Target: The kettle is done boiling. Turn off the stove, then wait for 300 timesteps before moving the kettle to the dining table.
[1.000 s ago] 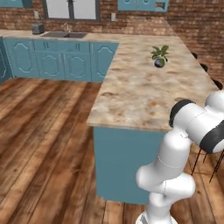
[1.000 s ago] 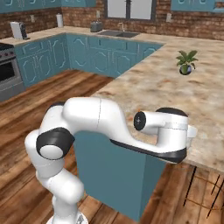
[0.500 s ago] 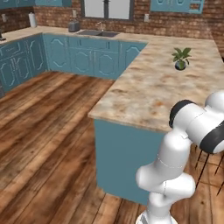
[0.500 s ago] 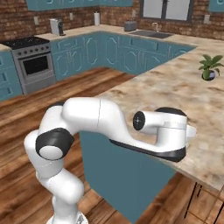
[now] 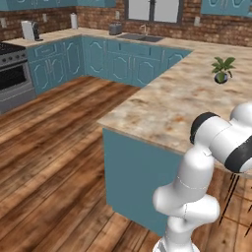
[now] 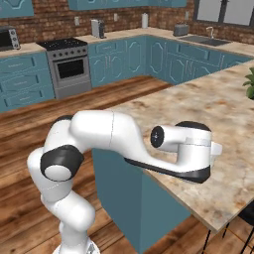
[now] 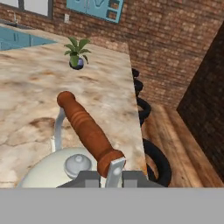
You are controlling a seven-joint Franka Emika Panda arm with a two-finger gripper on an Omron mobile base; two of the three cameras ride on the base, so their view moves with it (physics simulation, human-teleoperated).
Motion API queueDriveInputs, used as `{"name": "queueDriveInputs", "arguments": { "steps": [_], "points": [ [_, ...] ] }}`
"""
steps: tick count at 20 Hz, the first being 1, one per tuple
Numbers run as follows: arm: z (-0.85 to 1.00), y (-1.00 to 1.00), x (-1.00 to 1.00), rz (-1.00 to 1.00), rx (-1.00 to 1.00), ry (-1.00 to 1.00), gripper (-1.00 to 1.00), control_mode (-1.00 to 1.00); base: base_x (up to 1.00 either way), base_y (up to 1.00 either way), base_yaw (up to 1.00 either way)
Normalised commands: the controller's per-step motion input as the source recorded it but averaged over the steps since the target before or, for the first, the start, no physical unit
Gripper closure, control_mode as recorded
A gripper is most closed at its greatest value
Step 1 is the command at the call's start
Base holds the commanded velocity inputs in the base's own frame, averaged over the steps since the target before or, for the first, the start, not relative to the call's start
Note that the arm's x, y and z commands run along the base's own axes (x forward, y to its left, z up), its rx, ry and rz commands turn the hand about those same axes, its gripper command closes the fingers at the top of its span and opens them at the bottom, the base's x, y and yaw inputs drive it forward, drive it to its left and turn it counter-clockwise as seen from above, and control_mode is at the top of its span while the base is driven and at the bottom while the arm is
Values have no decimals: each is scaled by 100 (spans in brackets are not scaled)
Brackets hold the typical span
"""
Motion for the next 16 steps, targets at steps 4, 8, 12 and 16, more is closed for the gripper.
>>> {"name": "queueDriveInputs", "arguments": {
  "steps": [4, 8, 12, 16],
  "points": [
    [0, 0, 0, 0, 0, 0, 100, 100, 10, -35, 18],
    [0, 0, 0, 0, 0, 0, 100, 100, 0, 0, 0],
    [0, 0, 2, 0, 0, 0, 100, -100, 1, 0, 0],
    [-1, 0, 8, 0, 3, 0, 100, -100, 0, 0, 0]
  ]
}}
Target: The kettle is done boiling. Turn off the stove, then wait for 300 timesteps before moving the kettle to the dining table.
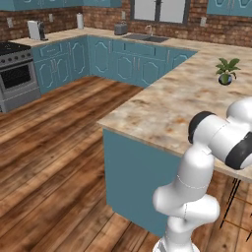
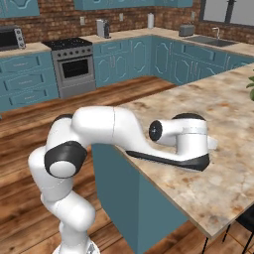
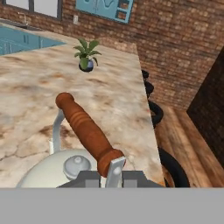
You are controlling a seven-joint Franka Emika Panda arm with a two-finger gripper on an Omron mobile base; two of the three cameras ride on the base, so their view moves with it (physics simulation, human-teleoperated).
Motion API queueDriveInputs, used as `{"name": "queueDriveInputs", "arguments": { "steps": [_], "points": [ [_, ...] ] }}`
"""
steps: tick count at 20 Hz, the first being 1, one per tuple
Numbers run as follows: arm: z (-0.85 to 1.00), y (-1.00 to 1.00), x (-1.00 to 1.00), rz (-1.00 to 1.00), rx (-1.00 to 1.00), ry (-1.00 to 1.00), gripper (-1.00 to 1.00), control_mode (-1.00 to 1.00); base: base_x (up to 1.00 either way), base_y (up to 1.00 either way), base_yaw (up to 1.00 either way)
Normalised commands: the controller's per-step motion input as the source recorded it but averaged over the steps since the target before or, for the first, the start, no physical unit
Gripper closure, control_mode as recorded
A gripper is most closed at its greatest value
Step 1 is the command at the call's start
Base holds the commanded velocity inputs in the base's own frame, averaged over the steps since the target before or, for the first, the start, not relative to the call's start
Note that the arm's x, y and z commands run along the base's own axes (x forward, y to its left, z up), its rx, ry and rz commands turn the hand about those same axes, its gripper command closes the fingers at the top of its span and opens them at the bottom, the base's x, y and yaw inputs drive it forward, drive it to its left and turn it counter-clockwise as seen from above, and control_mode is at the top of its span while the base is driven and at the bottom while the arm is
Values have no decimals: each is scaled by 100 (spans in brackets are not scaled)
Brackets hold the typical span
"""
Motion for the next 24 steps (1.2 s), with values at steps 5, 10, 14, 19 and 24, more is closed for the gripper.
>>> {"name": "queueDriveInputs", "arguments": {
  "steps": [5, 10, 14, 19, 24],
  "points": [
    [-11, -7, 8, 0, 6, -1, 100, -100, 0, 0, 0],
    [-25, -5, 6, 0, 12, -12, 100, -100, 0, 0, 0],
    [-21, -2, 2, 0, 9, -19, 100, -100, 0, 0, 0],
    [-23, -30, 7, 0, 0, -15, 100, -100, 0, 0, 0],
    [-22, -25, 11, -1, -3, -1, 100, -100, 0, 0, 0]
  ]
}}
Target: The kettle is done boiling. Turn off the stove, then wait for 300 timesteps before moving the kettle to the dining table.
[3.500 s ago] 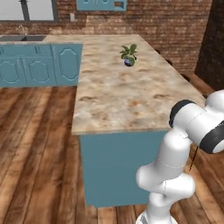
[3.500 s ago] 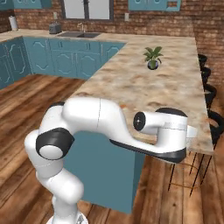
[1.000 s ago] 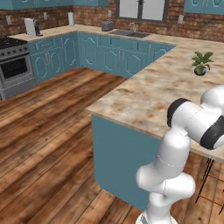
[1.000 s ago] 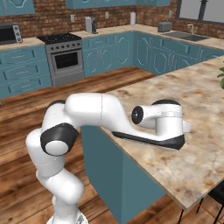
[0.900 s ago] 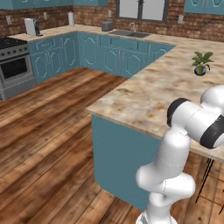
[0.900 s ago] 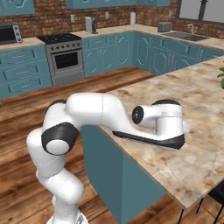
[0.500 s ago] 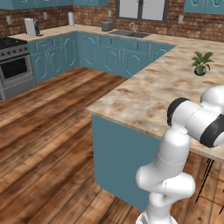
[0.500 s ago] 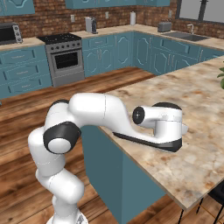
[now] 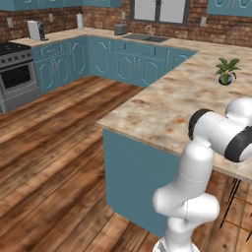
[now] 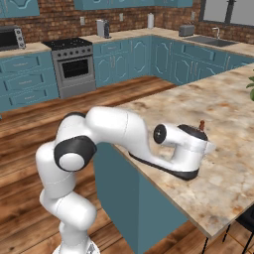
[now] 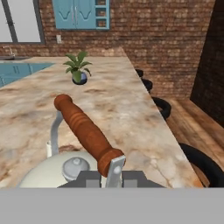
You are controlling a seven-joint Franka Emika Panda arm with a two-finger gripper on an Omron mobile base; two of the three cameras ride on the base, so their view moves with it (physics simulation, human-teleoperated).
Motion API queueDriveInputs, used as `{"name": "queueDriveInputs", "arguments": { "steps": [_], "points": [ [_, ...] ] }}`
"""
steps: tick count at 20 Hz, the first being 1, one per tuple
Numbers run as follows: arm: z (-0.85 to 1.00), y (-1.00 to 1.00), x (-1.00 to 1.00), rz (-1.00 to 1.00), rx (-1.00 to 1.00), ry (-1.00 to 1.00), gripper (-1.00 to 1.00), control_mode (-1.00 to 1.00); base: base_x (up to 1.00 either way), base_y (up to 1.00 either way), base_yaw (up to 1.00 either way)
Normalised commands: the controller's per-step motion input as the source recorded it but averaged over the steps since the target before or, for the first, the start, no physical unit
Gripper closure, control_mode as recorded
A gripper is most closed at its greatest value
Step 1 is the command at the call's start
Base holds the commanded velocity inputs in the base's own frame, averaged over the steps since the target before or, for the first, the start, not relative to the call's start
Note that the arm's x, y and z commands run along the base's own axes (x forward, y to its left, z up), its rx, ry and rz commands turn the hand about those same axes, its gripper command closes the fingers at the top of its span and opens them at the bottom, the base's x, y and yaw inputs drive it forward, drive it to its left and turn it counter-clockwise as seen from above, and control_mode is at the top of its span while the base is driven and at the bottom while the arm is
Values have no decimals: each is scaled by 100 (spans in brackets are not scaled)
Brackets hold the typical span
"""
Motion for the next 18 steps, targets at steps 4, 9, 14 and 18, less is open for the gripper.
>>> {"name": "queueDriveInputs", "arguments": {
  "steps": [4, 9, 14, 18],
  "points": [
    [-23, -19, 9, -1, -9, 4, 100, -100, 0, 0, 0],
    [-13, -14, 11, -1, -9, 6, 100, -100, 0, 0, 0],
    [-18, -10, 10, 0, -8, 6, 100, -100, 0, 0, 0],
    [-19, -6, 10, 0, -5, 5, 100, -100, 0, 0, 0]
  ]
}}
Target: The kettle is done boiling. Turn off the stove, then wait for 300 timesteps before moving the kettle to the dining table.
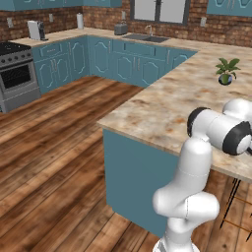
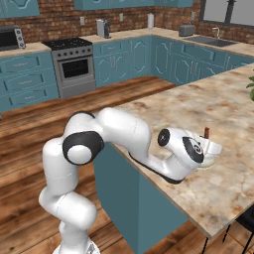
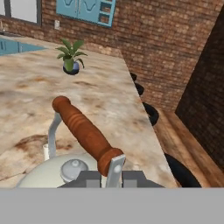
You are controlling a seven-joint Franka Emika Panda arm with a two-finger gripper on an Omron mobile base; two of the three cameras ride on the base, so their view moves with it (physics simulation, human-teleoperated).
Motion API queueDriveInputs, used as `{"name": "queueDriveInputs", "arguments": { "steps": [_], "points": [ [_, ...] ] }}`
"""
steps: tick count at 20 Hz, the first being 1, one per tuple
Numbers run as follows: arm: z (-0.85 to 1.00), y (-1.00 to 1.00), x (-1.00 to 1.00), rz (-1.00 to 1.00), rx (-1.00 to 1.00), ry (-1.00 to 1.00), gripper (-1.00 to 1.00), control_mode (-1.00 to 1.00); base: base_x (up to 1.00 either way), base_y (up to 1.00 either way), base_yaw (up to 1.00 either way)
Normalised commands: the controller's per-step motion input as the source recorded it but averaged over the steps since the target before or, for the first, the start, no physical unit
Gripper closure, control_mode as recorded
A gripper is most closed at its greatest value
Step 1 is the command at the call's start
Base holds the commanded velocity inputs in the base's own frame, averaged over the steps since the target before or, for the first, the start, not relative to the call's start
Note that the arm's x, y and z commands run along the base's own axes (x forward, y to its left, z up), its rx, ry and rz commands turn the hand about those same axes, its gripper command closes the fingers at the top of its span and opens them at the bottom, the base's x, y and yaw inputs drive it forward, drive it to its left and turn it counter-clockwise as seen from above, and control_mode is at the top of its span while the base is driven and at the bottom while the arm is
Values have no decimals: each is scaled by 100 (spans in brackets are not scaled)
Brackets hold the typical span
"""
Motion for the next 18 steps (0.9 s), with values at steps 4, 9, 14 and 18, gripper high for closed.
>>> {"name": "queueDriveInputs", "arguments": {
  "steps": [4, 9, 14, 18],
  "points": [
    [-16, -9, 10, 0, -3, 1, 100, -100, 0, 0, 0],
    [-14, -14, 6, 0, 0, 0, 100, -100, 0, 0, 0],
    [-17, -21, 0, 0, 0, 0, 100, -100, 0, 0, 0],
    [-23, -24, 0, 0, 0, 0, 100, -100, 0, 0, 0]
  ]
}}
